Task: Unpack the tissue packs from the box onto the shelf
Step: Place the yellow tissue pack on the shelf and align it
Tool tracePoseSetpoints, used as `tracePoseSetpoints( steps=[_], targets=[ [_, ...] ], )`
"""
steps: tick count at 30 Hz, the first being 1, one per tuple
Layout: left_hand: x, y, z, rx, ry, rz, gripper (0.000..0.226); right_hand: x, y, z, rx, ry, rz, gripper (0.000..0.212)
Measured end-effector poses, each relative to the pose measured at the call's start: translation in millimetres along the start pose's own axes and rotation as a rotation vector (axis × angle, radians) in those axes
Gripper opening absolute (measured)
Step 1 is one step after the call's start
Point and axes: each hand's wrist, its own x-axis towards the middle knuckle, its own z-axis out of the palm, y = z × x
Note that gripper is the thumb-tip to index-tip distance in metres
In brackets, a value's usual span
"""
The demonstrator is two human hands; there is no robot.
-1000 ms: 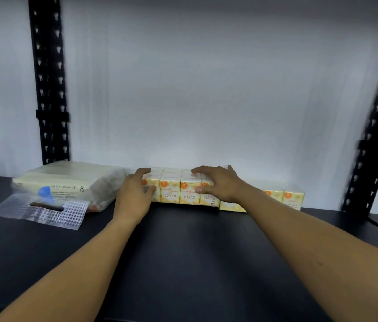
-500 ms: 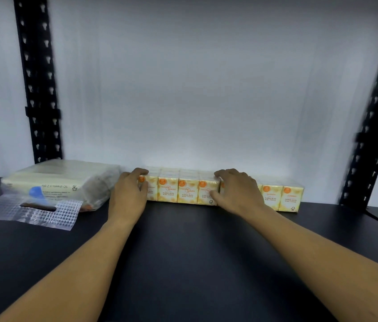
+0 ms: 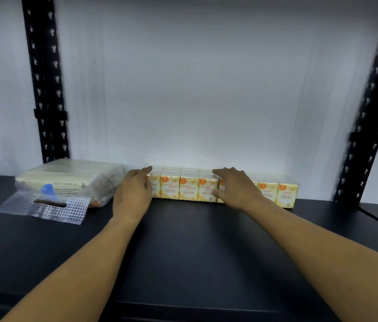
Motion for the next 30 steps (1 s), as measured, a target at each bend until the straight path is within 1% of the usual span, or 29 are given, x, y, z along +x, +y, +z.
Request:
tracePoseSetpoints(
  steps=[2,6,10,15,17,20,25,30],
  targets=[
    [-8,10,-9,0.028,0.006,0.021,0.042,-6,-6,-11,-0.006,-0.015,-0.014,0.066],
    [-26,26,-37,0.042,-0.020,0.022,0.043,-30,-25,-41,0.073,0.028,-0.031,0.059],
    [-50,44,-74,0.031,-0.050,0.031,0.041,-69,-50,-69,0.175,0.031,-0.051,0.056],
    [-82,73,-122,0.069,-0.117,0.085,0.044,-128,-77,-98,0.287,0.044,-0.018,0.056],
    [-95,83,-140,0.060,-0.120,0.107,0.045,-150,-84,-105,0.338,0.063,-0.003,0.056],
    [-119,93,-162,0.013,-0.117,0.129,0.044,-181,-89,-107,0.409,0.083,0.004,0.055],
    [-184,99,-180,-0.056,-0.165,0.131,0.042,-249,-104,-101,0.515,0.103,-0.001,0.054],
    [-269,79,-177,-0.145,-0.220,0.127,0.038,-323,-121,-66,0.560,0.103,-0.033,0.048]
  ],
)
